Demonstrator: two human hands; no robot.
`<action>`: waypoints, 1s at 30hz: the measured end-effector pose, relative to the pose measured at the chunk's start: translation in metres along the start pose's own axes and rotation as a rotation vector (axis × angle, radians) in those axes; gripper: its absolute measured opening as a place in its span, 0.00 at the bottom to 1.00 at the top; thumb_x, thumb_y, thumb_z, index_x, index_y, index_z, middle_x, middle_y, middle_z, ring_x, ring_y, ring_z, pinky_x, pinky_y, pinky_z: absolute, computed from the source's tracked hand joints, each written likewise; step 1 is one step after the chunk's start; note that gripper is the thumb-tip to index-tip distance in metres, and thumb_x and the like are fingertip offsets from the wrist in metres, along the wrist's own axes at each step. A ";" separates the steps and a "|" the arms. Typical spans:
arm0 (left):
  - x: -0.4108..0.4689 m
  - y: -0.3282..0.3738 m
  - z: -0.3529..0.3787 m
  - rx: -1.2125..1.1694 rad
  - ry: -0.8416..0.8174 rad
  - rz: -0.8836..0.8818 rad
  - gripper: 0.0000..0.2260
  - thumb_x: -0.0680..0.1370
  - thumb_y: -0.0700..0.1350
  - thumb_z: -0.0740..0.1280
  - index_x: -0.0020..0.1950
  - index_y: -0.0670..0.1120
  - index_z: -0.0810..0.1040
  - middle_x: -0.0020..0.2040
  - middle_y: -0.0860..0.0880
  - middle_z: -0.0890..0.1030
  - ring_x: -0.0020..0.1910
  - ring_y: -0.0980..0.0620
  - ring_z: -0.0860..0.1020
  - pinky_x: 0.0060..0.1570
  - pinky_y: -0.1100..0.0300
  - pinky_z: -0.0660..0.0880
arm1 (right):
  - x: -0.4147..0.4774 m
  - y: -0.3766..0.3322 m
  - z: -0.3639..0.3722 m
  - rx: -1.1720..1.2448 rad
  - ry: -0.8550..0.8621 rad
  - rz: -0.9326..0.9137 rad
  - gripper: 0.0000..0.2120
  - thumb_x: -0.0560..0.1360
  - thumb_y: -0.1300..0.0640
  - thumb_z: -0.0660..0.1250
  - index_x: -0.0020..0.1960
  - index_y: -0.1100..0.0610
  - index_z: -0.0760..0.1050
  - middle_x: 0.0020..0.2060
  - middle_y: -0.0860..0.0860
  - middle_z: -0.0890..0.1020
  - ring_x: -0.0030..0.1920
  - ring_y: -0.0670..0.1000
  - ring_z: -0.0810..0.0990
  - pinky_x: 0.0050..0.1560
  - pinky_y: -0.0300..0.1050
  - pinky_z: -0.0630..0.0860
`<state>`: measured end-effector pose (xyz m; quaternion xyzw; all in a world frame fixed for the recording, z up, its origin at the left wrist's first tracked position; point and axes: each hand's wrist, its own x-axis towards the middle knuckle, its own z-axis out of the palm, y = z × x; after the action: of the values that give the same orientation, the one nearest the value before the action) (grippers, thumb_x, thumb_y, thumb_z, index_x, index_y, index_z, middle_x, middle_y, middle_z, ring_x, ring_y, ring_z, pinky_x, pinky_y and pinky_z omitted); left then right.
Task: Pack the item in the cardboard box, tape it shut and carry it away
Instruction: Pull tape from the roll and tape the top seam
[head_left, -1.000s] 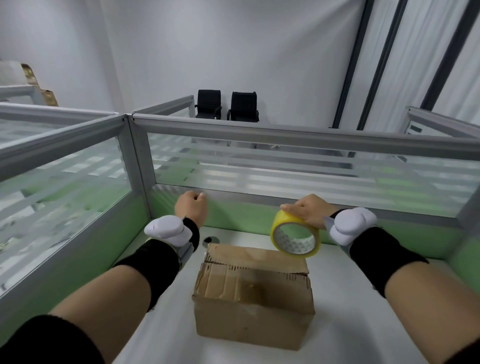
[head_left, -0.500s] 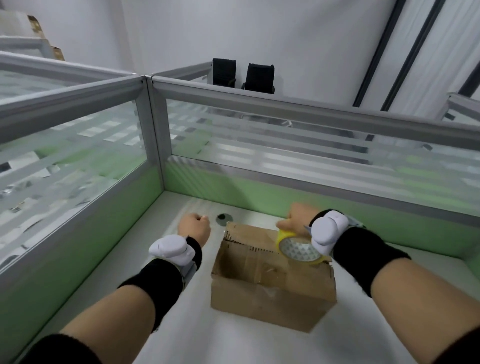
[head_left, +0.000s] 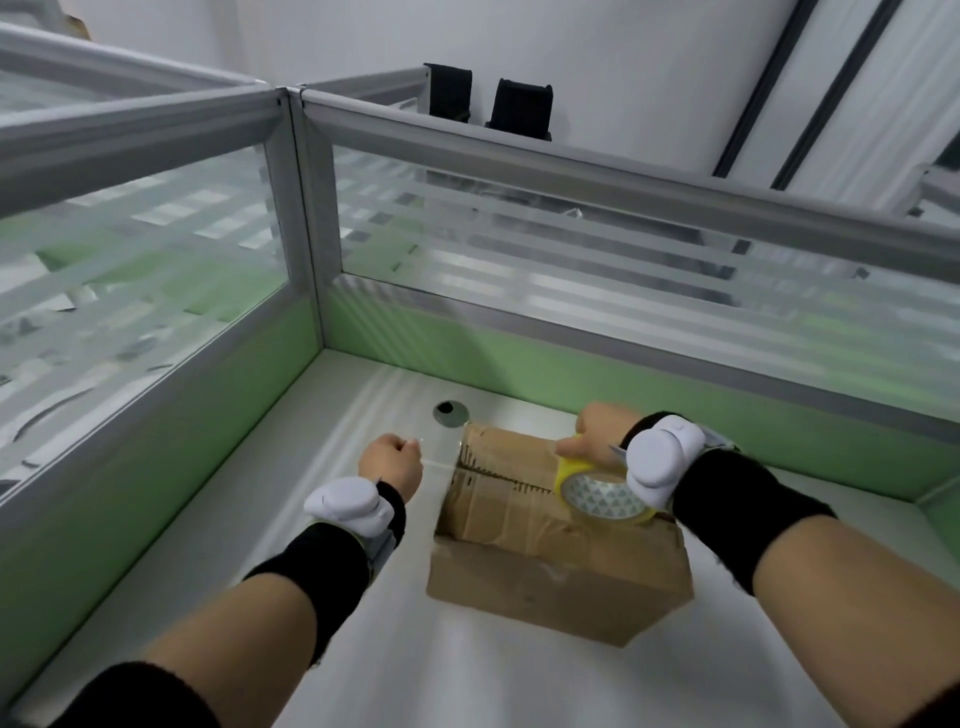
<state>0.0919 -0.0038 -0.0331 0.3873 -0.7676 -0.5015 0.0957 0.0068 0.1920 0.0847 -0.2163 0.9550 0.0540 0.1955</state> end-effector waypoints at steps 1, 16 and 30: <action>0.001 -0.003 0.002 0.001 -0.008 -0.005 0.11 0.78 0.43 0.59 0.41 0.38 0.75 0.47 0.36 0.80 0.48 0.38 0.77 0.50 0.51 0.73 | 0.001 -0.001 0.001 -0.004 -0.007 0.003 0.25 0.76 0.46 0.63 0.27 0.56 0.57 0.25 0.52 0.61 0.25 0.50 0.59 0.28 0.43 0.55; 0.005 -0.023 0.022 0.102 -0.130 -0.021 0.11 0.79 0.44 0.58 0.42 0.39 0.73 0.50 0.36 0.81 0.47 0.39 0.77 0.49 0.53 0.72 | 0.007 -0.003 0.009 -0.044 -0.041 0.023 0.25 0.75 0.47 0.63 0.27 0.56 0.56 0.25 0.51 0.60 0.25 0.50 0.57 0.27 0.42 0.55; 0.007 -0.025 0.039 0.220 -0.326 0.028 0.10 0.80 0.45 0.56 0.44 0.41 0.69 0.52 0.37 0.78 0.44 0.47 0.70 0.44 0.59 0.64 | 0.002 -0.005 0.009 0.010 -0.044 0.055 0.24 0.74 0.48 0.63 0.27 0.57 0.57 0.25 0.51 0.60 0.26 0.51 0.58 0.29 0.42 0.55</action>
<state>0.0785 0.0134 -0.0743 0.2982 -0.8285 -0.4693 -0.0660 0.0105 0.1885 0.0757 -0.1875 0.9564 0.0592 0.2160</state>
